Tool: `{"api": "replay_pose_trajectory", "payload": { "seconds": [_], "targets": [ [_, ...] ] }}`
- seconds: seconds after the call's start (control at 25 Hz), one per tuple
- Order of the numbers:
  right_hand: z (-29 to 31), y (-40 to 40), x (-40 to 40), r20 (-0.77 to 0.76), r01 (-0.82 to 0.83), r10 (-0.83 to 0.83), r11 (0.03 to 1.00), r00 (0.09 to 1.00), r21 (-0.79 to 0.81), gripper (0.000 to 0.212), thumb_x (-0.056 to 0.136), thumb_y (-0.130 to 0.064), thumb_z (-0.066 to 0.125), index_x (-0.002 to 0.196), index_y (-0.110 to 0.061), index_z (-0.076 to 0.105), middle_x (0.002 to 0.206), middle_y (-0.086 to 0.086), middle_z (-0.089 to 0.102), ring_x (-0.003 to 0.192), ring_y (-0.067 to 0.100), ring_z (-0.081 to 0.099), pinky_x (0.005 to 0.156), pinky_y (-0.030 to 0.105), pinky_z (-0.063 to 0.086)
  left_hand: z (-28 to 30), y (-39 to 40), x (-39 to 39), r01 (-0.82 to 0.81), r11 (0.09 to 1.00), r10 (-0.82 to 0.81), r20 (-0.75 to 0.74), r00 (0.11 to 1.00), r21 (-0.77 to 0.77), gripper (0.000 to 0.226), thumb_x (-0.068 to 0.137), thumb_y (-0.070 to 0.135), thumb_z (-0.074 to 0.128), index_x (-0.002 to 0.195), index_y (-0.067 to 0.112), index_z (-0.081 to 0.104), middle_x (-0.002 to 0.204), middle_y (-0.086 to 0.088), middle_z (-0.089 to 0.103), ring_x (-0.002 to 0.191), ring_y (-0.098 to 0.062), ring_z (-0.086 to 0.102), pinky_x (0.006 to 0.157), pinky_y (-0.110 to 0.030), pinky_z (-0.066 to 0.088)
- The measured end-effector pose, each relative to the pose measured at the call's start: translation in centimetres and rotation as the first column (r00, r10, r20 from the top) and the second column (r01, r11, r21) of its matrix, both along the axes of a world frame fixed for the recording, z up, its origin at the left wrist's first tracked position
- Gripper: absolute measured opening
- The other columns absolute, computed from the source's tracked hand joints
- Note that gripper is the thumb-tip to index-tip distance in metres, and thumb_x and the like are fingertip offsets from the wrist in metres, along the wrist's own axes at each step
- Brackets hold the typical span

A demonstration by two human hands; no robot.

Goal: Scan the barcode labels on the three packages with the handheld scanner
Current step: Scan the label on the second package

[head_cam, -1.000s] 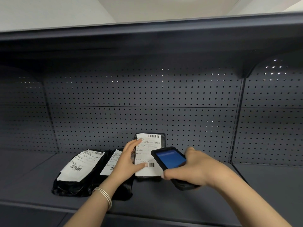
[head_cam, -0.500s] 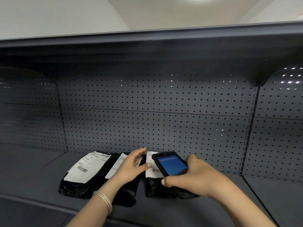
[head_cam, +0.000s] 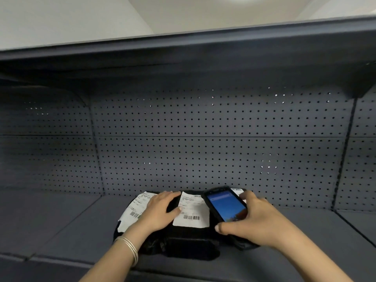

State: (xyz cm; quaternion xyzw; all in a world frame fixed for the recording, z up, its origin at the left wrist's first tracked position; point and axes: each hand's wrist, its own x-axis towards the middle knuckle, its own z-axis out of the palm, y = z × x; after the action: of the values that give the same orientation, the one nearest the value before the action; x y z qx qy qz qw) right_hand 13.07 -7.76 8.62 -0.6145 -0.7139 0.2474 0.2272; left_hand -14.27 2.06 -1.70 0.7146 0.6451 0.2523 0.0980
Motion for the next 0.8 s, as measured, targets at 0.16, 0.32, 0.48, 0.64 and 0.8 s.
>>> {"api": "replay_pose_trajectory", "payload": {
  "seconds": [0.16,0.32,0.48,0.64,0.8],
  "targets": [
    [-0.3,-0.9,-3.1,0.005,0.086,-0.086,0.996,0.996,-0.001,0.068,0.063,-0.054,0.084,0.109,-0.028,0.040,0.102,-0.010,0.045,0.090,0.007,0.053,0.068,0.023,0.045,-0.4,1.7,0.3,0.034,0.999,-0.035,-0.115,0.993,-0.008,0.044,0.092,0.048,0.044,0.134,0.036,0.045,0.140,0.003,0.051,0.138,-0.015,0.033,0.120,-0.047,0.003],
    [-0.5,-1.8,-5.1,-0.008,0.162,-0.162,0.987,0.987,-0.001,0.069,0.062,-0.054,0.085,0.108,-0.028,0.040,0.101,-0.011,0.045,0.088,0.004,0.055,0.066,0.022,0.046,-0.1,3.0,0.8,-0.035,0.994,0.043,-0.078,0.996,0.100,0.033,0.089,0.043,0.053,0.120,0.033,0.060,0.116,0.006,0.067,0.118,-0.016,0.054,0.111,-0.045,0.026],
    [-0.4,-1.9,-5.5,0.017,0.206,-0.206,0.978,0.978,-0.013,0.070,0.061,-0.055,0.085,0.108,-0.028,0.041,0.103,-0.010,0.046,0.092,0.006,0.056,0.069,0.023,0.048,0.0,3.4,1.2,-0.136,0.981,0.126,0.078,0.989,0.141,0.026,0.086,0.031,0.061,0.112,0.027,0.063,0.094,0.008,0.076,0.101,-0.015,0.064,0.096,-0.038,0.033],
    [0.0,-1.0,-5.3,0.047,0.226,-0.224,0.973,0.974,-0.040,0.068,0.053,-0.056,0.083,0.102,-0.025,0.046,0.106,-0.007,0.053,0.091,0.005,0.060,0.067,0.023,0.050,-0.6,3.2,1.5,-0.141,0.969,0.099,0.206,0.974,0.204,0.025,0.087,0.027,0.062,0.112,0.024,0.065,0.080,0.007,0.075,0.091,-0.015,0.066,0.093,-0.039,0.040],
    [0.7,-0.2,-4.7,0.067,0.214,-0.210,0.975,0.975,-0.056,0.064,0.050,-0.057,0.082,0.097,-0.023,0.054,0.106,-0.001,0.061,0.079,0.004,0.064,0.053,0.020,0.049,-0.8,2.4,1.5,-0.075,0.919,-0.015,0.225,0.974,0.386,0.023,0.090,0.021,0.060,0.113,0.022,0.064,0.084,0.005,0.064,0.091,-0.018,0.057,0.087,-0.035,0.048]
  ]
}}
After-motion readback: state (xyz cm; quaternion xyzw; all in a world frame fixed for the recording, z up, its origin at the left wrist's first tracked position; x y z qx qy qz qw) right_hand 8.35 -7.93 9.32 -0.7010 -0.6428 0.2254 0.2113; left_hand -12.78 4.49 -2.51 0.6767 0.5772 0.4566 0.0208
